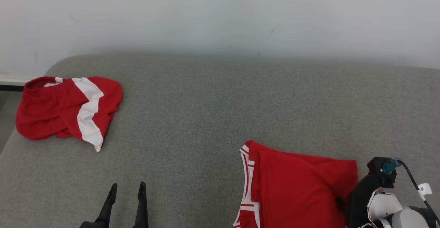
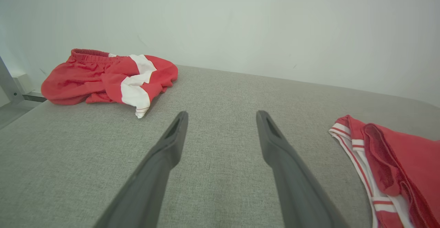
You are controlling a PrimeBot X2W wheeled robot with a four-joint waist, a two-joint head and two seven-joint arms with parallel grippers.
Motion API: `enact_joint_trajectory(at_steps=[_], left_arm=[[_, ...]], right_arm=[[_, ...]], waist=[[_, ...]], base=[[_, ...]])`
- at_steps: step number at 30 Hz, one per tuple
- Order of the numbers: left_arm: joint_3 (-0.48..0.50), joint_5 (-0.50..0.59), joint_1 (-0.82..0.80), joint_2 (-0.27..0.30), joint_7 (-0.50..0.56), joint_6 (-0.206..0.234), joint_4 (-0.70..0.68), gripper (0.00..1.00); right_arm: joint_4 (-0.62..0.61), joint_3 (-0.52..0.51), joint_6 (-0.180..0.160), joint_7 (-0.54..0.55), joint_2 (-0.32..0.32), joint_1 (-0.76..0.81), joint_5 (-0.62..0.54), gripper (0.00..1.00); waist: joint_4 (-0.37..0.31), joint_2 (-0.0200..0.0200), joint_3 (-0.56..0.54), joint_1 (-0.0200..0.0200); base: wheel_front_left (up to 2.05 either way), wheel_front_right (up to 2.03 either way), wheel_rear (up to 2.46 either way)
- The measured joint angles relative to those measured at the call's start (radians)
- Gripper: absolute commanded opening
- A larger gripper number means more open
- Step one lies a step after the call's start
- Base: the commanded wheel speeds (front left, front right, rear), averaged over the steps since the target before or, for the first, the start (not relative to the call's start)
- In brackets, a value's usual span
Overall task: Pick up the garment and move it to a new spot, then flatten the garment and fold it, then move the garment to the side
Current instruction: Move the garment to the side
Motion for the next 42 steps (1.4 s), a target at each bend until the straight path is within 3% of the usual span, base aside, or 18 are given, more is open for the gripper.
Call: enact_joint_trajectory(at_steps=[5,7,16,27,33,42], left_arm=[[-0.002,-0.001,-0.016,0.0,0.0,0.006,-0.021,1.0],[0.0,-0.003,-0.017,0.0,0.0,0.01,-0.035,1.0],[0.025,-0.024,-0.037,0.0,0.0,0.028,-0.105,1.0],[0.036,-0.022,-0.074,0.0,0.0,0.028,-0.179,1.0],[0.035,-0.019,-0.121,-0.001,0.0,0.024,-0.201,1.0],[0.044,0.017,-0.153,-0.001,0.0,0.0,-0.216,1.0]], right_arm=[[0.054,0.021,0.0,0.022,-0.017,-0.043,0.018,1.0],[0.063,0.037,0.0,0.02,-0.022,-0.064,0.017,0.0],[0.095,0.146,0.0,-0.01,-0.091,-0.201,-0.015,0.0],[0.2,0.216,0.0,-0.092,-0.257,-0.457,-0.097,0.0],[0.259,0.179,0.0,-0.164,-0.337,-0.552,-0.159,0.0],[0.299,0.084,0.0,-0.273,-0.386,-0.628,-0.239,0.0]], waist=[[0.014,-0.0001,0.038,-0.0001],[0.014,-0.0001,0.051,-0.0001],[-0.037,-0.0001,0.089,0.0],[-0.181,-0.0001,0.154,0.0001],[-0.241,0.0,0.227,0.0002],[-0.304,0.0,0.336,0.0]], base=[[0.0,0.0,0.0],[0.0,0.0,0.0],[0.0,0.0,0.0],[0.0,0.0,0.0],[0.0,0.0,0.0],[0.0,0.0,0.0]])
